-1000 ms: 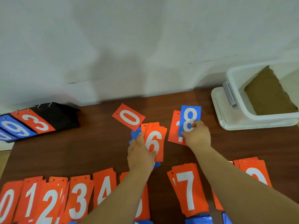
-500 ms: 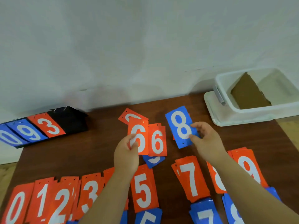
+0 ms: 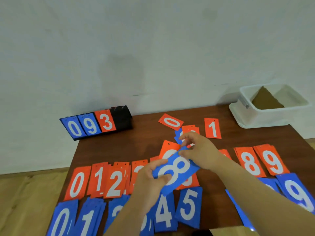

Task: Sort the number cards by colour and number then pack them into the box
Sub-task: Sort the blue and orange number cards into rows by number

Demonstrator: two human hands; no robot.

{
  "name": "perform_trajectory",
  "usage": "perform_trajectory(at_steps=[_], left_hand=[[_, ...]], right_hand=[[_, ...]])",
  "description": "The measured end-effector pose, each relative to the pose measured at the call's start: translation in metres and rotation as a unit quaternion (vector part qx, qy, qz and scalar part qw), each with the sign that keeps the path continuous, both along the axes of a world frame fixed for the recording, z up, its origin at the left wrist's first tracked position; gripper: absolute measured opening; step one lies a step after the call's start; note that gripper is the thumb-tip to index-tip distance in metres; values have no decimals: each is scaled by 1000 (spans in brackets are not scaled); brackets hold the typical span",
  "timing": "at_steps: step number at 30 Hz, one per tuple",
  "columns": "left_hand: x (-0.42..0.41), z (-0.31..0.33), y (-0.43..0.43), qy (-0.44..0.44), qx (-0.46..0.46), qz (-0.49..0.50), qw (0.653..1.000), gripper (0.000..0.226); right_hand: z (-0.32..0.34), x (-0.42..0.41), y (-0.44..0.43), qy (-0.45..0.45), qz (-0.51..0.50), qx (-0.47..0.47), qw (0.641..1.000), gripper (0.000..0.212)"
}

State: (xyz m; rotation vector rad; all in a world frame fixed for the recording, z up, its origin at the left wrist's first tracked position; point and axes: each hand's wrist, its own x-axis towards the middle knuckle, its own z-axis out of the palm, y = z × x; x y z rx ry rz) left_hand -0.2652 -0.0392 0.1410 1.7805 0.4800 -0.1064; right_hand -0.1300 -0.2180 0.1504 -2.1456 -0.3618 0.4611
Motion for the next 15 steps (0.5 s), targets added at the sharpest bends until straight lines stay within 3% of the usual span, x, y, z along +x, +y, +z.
perform_trajectory(at_steps=[2,4,7,10,15], left_hand=[[-18,1,4,-17,8,63,998,36],[-32,2,6,-37,2,126,991,36],[-43,2,6,-62,-11,170,983,37],[-49,-1,-9,-64,-6,121,991,36],[-49,-6,-35,-46,-25,52,997,26]], right_hand=[[-3,-33,13,-22,-146,71,987,44],[-6,-66,19,-2,-212,104,972,47],[-13,-114,23,94,-146,123,977,45],[-17,-136,19,156,-155,189,957,32],[-10,-135,-11,113,-191,177,959,21]])
